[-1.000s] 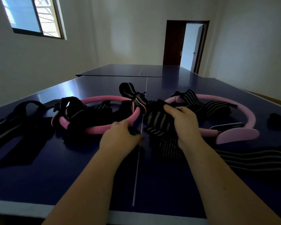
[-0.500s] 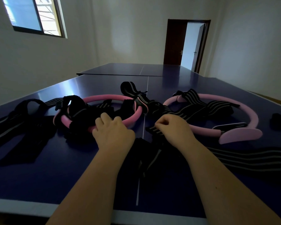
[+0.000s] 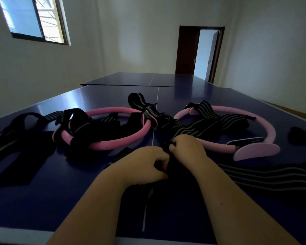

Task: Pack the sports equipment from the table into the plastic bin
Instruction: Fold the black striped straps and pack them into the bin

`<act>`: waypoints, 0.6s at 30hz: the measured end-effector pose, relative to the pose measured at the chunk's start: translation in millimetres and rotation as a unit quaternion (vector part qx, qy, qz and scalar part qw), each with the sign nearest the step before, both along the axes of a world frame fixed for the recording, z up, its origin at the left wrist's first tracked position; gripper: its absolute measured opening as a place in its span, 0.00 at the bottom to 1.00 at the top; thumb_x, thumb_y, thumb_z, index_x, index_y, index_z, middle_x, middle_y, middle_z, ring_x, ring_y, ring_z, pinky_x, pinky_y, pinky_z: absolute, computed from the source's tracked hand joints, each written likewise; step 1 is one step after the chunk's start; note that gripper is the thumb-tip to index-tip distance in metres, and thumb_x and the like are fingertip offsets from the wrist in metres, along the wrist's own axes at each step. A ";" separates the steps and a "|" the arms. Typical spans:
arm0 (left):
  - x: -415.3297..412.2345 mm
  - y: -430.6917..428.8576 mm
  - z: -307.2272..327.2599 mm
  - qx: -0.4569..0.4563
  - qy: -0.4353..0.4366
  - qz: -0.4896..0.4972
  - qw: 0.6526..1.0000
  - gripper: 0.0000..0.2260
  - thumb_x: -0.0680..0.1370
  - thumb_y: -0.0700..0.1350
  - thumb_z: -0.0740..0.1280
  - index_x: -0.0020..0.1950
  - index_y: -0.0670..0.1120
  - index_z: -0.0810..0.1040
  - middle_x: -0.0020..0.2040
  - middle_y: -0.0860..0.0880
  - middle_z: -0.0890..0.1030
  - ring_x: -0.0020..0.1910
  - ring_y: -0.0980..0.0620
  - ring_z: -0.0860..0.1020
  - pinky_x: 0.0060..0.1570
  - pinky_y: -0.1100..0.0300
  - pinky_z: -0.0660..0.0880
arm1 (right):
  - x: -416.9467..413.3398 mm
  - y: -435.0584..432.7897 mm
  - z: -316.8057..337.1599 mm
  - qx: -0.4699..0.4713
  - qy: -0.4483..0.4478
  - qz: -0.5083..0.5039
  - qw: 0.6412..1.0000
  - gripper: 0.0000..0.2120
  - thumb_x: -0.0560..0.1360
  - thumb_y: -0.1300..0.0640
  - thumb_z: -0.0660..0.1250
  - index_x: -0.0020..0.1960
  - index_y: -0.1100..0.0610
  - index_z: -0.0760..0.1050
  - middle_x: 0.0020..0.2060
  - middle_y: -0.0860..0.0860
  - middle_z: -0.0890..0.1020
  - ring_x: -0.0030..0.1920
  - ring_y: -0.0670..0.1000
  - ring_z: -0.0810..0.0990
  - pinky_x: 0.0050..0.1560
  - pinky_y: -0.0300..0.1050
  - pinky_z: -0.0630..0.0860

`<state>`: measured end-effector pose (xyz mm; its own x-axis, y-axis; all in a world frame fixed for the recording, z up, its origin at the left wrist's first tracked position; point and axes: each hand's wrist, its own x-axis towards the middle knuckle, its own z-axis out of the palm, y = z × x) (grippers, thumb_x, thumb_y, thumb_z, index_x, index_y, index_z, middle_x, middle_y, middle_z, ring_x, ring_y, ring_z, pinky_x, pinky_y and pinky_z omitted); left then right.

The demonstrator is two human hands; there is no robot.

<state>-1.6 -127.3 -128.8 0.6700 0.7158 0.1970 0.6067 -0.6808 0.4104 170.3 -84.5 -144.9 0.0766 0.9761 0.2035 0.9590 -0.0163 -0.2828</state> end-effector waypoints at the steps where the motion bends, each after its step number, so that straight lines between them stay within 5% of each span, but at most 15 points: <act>1: -0.8 1.1 -1.0 -0.002 0.006 0.002 1.000 0.06 0.72 0.46 0.74 0.41 0.47 0.78 0.44 0.55 0.75 0.45 0.58 0.74 0.49 0.60 0.72 | 2.9 0.1 1.7 0.025 0.059 0.004 0.998 0.09 0.78 0.53 0.62 0.43 0.57 0.75 0.38 0.52 0.76 0.45 0.57 0.78 0.42 0.46 0.65; 4: 1.6 5.2 -4.6 0.059 -0.007 0.035 0.998 0.08 0.75 0.49 0.71 0.38 0.52 0.76 0.43 0.56 0.75 0.44 0.59 0.74 0.46 0.59 0.71 | 5.1 -4.7 13.9 0.136 0.261 0.041 0.955 0.07 0.79 0.56 0.60 0.48 0.57 0.76 0.42 0.50 0.78 0.44 0.53 0.76 0.42 0.45 0.65; 6: 3.9 6.9 -4.9 0.088 -0.099 0.111 0.985 0.03 0.76 0.47 0.69 0.42 0.51 0.78 0.44 0.58 0.78 0.45 0.58 0.76 0.45 0.60 0.71 | -1.2 -13.3 24.7 0.166 0.411 0.093 0.891 0.08 0.80 0.58 0.61 0.48 0.54 0.78 0.43 0.50 0.82 0.44 0.50 0.79 0.45 0.46 0.72; 7: 4.9 8.1 -4.2 0.078 -0.175 0.168 0.967 0.02 0.76 0.44 0.69 0.47 0.50 0.78 0.47 0.57 0.79 0.46 0.56 0.78 0.44 0.61 0.72 | -4.7 -17.8 28.8 0.158 0.485 0.114 0.852 0.10 0.80 0.59 0.61 0.46 0.52 0.80 0.42 0.50 0.83 0.44 0.49 0.80 0.47 0.46 0.75; 10: 4.0 10.1 1.0 -0.011 -0.409 0.269 0.872 0.22 0.72 0.39 0.74 0.56 0.58 0.68 0.52 0.54 0.77 0.49 0.53 0.78 0.45 0.62 0.75 | -13.6 -32.4 40.1 0.073 0.641 0.163 0.746 0.16 0.80 0.63 0.60 0.39 0.53 0.81 0.37 0.52 0.83 0.40 0.49 0.80 0.43 0.43 0.76; 12: 1.0 12.6 4.0 -0.066 -0.453 0.225 0.860 0.28 0.70 0.36 0.76 0.57 0.61 0.68 0.57 0.53 0.76 0.55 0.56 0.77 0.52 0.59 0.77 | -17.5 -39.3 44.1 0.000 0.671 0.216 0.709 0.11 0.80 0.63 0.60 0.46 0.58 0.81 0.41 0.55 0.83 0.40 0.47 0.81 0.43 0.39 0.77; 14: -0.5 10.9 5.1 -0.084 -0.438 0.176 0.877 0.22 0.72 0.33 0.72 0.53 0.59 0.74 0.52 0.55 0.81 0.53 0.58 0.79 0.50 0.62 0.77 | -19.3 -46.8 46.7 -0.063 0.685 0.282 0.669 0.13 0.80 0.62 0.58 0.56 0.63 0.81 0.49 0.59 0.84 0.47 0.50 0.84 0.49 0.40 0.78; 16: -0.8 7.3 6.4 -0.075 -0.408 0.188 0.890 0.15 0.74 0.32 0.68 0.46 0.54 0.77 0.38 0.57 0.82 0.41 0.61 0.79 0.39 0.66 0.74 | -19.6 -51.8 48.5 -0.067 0.695 0.300 0.650 0.18 0.81 0.63 0.56 0.48 0.58 0.85 0.48 0.57 0.85 0.45 0.48 0.85 0.48 0.40 0.79; 18: -0.8 7.8 6.2 -0.062 -0.413 0.196 0.887 0.12 0.75 0.32 0.67 0.46 0.51 0.78 0.36 0.58 0.82 0.37 0.63 0.79 0.37 0.67 0.74 | -19.6 -50.3 47.5 -0.028 0.706 0.289 0.646 0.19 0.81 0.60 0.58 0.42 0.53 0.86 0.48 0.53 0.86 0.46 0.45 0.85 0.51 0.41 0.79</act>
